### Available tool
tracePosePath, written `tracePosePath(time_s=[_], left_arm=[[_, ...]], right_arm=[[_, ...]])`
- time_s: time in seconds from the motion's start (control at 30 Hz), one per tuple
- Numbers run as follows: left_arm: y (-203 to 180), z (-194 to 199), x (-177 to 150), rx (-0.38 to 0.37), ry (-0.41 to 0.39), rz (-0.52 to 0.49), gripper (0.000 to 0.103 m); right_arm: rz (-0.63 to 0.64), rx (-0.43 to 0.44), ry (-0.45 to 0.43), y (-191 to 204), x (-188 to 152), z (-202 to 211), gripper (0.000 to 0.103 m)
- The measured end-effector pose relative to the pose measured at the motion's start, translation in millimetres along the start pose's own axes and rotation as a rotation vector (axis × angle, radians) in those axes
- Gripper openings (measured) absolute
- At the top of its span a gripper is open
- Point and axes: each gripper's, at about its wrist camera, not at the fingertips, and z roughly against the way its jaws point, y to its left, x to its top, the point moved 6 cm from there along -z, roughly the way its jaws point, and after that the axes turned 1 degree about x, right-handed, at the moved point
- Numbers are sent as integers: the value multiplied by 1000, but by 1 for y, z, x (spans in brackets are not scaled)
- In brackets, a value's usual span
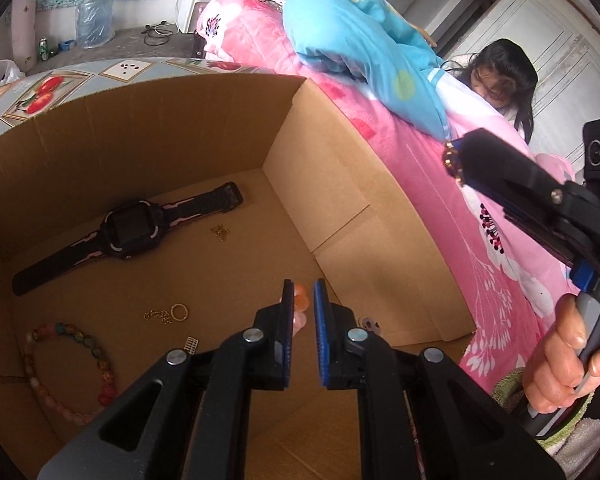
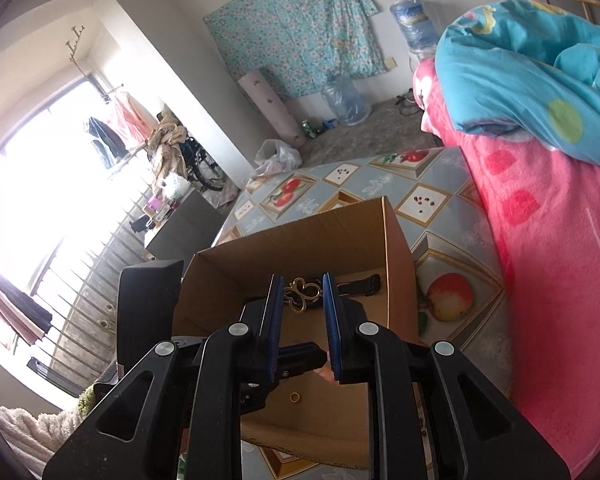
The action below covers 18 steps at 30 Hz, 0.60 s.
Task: Organize jewelry
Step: 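Open the left tool to drop the bracelet while the right tool opens to drop the charm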
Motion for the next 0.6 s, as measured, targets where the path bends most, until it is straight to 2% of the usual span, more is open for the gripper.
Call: tracePosePath(time_s=[0.03, 0.07, 0.1, 0.2, 0.3, 0.43, 0.6], left_arm=[[1, 3, 0, -8, -1, 4, 16], [3, 7, -1, -15, -6, 7, 26], [5, 12, -1, -21, -19, 13, 30], [11, 31, 0, -32, -63, 35, 31], [23, 59, -1, -32, -139, 66, 31], [43, 106, -7, 41, -270, 81, 36], [73, 157, -25, 181, -393, 112, 52]], right_arm=[[4, 0, 14, 1, 1, -4, 18], [12, -3, 25, 2, 1, -7, 18], [24, -7, 36, 5, 2, -11, 18], [54, 2, 82, 14, 5, -23, 18], [108, -14, 168, 24, 3, -41, 18], [195, -68, 348, 32, -10, -77, 18], [260, -169, 559, 28, -32, -125, 18]])
